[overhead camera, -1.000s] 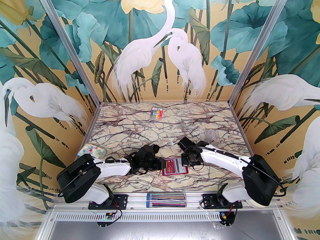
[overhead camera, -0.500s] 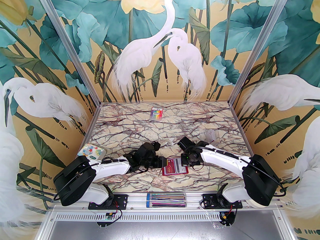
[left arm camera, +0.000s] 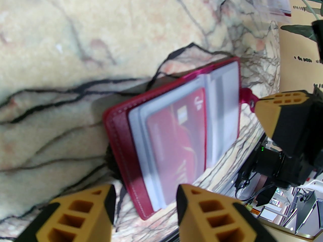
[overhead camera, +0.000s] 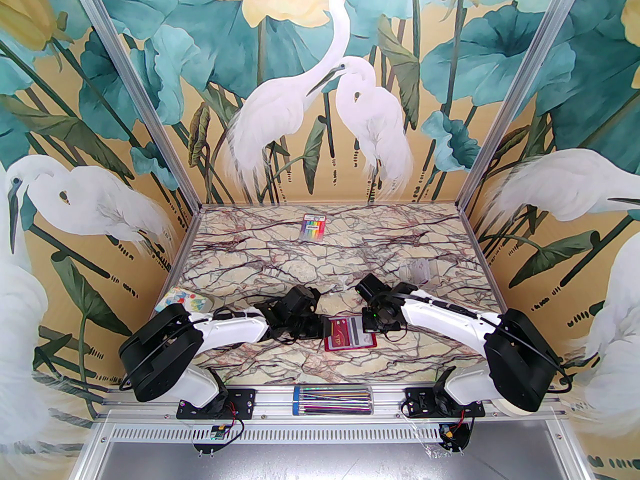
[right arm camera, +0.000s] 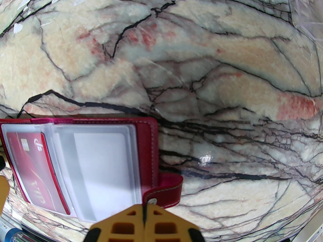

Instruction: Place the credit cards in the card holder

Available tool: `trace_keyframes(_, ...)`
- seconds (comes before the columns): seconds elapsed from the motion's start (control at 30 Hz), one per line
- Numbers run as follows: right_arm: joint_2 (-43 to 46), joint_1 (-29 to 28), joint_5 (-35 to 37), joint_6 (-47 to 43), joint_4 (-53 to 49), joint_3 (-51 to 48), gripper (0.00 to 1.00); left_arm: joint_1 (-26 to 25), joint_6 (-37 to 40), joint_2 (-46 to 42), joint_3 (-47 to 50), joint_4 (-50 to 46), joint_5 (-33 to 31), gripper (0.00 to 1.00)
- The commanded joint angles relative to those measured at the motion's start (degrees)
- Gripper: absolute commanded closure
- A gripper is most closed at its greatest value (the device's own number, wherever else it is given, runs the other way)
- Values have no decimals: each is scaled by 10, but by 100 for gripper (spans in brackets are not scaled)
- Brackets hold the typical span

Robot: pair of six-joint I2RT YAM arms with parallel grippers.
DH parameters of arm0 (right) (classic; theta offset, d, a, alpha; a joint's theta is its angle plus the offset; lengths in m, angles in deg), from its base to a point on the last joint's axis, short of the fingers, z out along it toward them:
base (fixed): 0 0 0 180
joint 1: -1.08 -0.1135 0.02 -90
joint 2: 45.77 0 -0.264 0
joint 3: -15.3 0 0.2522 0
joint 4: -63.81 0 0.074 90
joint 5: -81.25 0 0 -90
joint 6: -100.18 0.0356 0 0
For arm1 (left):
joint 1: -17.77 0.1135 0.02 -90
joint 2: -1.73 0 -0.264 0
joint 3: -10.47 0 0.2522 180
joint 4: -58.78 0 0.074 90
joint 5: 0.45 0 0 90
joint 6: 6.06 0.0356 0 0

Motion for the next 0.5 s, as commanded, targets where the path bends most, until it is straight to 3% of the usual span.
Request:
trace_keyframes(0.0,-3,1,-5,3,9,-11,100,-3,13,11,-17,-16,-6,55)
trace_keyframes(0.47,-8,1,-12,3,20,-17,100,-5,17,26,-35,-13,16,55)
